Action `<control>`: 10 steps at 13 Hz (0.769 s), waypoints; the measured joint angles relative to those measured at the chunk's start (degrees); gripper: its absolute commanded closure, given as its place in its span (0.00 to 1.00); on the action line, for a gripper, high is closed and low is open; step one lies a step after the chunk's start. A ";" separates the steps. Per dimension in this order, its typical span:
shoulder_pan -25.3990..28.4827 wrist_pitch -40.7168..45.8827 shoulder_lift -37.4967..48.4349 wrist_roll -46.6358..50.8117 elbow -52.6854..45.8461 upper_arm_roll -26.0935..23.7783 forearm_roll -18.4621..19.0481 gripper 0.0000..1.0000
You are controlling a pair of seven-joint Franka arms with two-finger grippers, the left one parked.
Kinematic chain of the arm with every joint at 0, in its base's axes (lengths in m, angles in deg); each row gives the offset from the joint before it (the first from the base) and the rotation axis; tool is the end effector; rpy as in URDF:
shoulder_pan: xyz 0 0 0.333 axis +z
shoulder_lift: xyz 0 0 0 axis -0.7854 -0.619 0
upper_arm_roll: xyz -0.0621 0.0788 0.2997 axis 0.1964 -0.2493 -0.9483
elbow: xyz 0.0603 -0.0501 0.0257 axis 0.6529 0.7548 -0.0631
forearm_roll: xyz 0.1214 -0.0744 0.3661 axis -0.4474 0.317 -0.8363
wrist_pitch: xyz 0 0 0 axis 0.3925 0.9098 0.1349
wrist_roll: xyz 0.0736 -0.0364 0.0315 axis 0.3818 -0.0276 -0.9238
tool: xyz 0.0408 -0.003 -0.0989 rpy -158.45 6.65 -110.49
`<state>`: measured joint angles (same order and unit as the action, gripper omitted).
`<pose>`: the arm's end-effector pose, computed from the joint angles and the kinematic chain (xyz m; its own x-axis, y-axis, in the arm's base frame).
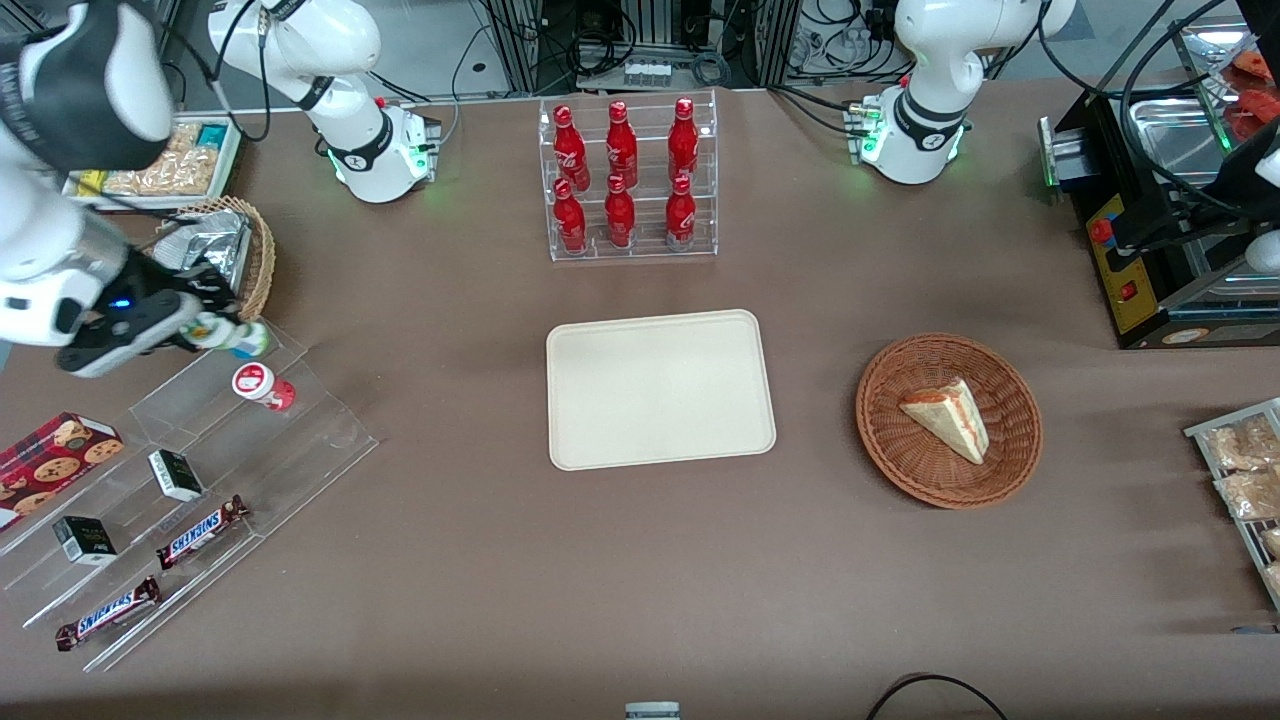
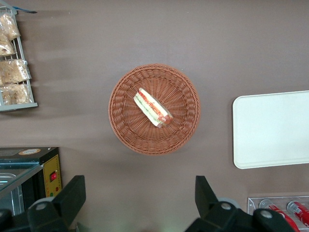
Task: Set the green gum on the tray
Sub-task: 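Lift the gum tub off the display and carry it toward the tray, then lower the held gum tub onto the cream tray's centre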
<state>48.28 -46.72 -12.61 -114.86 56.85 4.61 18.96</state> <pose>0.5259 0.0364 0.5452 0.8581 0.5132 -0.0195 0.5124 -0.8581 -0.0333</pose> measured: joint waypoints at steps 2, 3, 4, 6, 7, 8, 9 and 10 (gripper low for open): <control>4.39 0.03 -0.80 9.25 -0.90 -1.76 -0.01 1.00; 6.84 0.03 -1.61 14.01 -1.39 -2.29 -0.01 1.00; 9.40 0.03 -2.83 18.72 -2.15 -2.58 -0.01 1.00; 14.89 -0.04 -6.77 28.43 -4.91 -2.71 -0.01 1.00; 17.60 -0.12 -9.34 33.44 -6.76 -2.74 -0.01 1.00; 20.20 -0.33 -12.04 38.24 -8.66 -2.74 0.00 1.00; 22.67 -1.17 -14.83 42.72 -10.44 -2.75 0.01 1.00; 24.78 -2.77 -17.55 46.66 -12.00 -2.74 0.02 1.00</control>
<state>73.06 -49.49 -30.16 -68.20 44.86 1.87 18.98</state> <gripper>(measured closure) 0.414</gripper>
